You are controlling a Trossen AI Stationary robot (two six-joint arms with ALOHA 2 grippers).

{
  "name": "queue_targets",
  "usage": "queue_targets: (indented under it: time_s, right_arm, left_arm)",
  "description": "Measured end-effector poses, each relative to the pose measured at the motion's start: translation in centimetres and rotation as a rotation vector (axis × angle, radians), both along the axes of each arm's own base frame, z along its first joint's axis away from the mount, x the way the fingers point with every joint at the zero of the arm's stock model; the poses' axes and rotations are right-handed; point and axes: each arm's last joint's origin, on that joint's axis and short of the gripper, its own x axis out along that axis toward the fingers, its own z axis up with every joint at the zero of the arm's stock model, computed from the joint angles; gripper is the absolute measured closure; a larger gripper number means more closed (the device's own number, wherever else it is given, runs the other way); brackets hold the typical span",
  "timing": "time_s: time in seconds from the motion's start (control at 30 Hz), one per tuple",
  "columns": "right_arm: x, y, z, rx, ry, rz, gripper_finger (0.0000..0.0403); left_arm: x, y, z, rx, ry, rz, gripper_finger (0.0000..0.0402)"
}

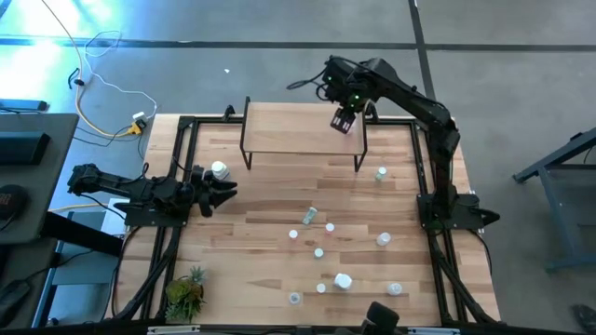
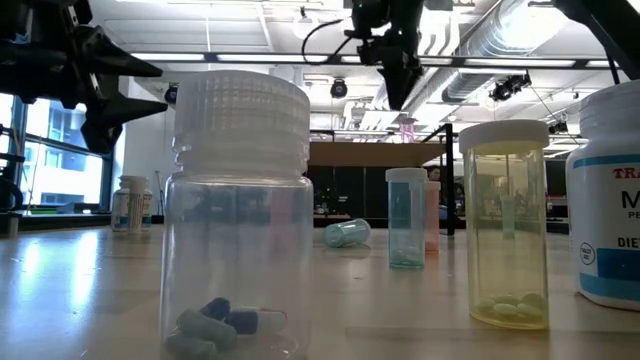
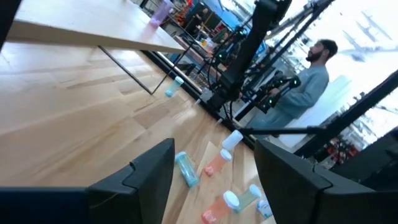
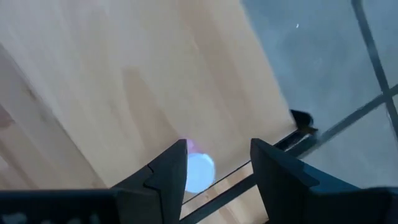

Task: Pick and place medicine bottles onto shelf by color
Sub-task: Put the top yellow pill bottle on the shelf

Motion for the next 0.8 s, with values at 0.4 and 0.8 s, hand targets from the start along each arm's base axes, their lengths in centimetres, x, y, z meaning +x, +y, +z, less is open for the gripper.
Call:
queue_targets:
  time_s: [0.4, 0.8]
  right_arm:
    - [-1.7, -0.1, 4.2, -0.077, -0.175, -0.015, 0.0235]
    - [-3.6, -1.6, 5.2, -0.1, -0.198, -0.079, 0.0235]
  left_arm:
    - [-0.5, 0.2, 3.9, 0.105, -0.049, 0.063, 0.0202]
    - [-0.8, 0.5, 8.6, 0.251, 0.308, 0.111, 0.0202]
